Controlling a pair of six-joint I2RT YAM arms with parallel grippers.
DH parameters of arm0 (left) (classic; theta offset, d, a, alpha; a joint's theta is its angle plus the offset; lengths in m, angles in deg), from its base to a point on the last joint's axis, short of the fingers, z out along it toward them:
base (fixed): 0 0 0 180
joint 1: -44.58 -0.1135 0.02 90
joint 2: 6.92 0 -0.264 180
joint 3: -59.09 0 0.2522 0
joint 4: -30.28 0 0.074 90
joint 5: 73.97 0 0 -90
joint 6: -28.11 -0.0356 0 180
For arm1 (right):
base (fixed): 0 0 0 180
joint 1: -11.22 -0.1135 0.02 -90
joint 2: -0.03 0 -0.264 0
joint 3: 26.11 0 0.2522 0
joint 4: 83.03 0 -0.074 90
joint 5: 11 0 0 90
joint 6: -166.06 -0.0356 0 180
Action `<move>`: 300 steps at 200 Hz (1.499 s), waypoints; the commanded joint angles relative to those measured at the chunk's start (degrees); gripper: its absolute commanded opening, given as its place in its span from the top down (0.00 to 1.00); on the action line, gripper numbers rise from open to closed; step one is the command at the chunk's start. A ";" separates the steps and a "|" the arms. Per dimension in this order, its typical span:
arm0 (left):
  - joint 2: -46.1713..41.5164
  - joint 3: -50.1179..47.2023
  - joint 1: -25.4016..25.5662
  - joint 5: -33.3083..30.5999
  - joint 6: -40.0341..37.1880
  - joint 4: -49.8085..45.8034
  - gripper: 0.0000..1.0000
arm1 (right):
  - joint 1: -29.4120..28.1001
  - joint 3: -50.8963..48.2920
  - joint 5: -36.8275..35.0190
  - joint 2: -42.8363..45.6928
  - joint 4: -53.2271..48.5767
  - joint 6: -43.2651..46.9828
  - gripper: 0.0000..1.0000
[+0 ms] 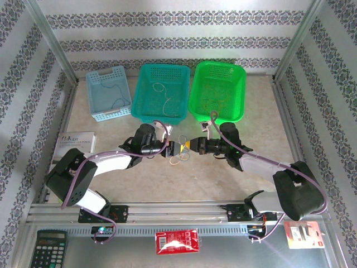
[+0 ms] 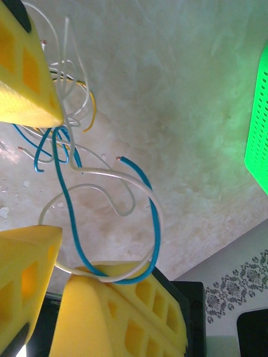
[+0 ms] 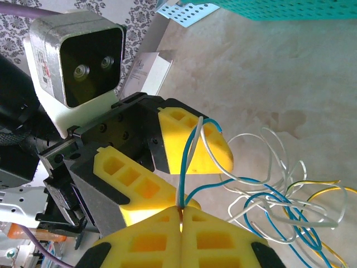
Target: Untangle the cables
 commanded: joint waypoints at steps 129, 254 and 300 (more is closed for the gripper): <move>0.52 1.96 1.71 0.28 -2.97 1.05 1.00 | 0.78 0.75 0.93 0.95 2.22 -0.26 1.00; -6.17 -0.29 1.78 1.60 -2.26 0.42 1.00 | 2.91 -0.90 -1.31 1.73 2.25 -0.44 0.41; -7.75 0.40 1.71 4.34 0.19 1.65 1.00 | 3.09 -1.92 -3.09 2.47 2.34 -0.43 0.44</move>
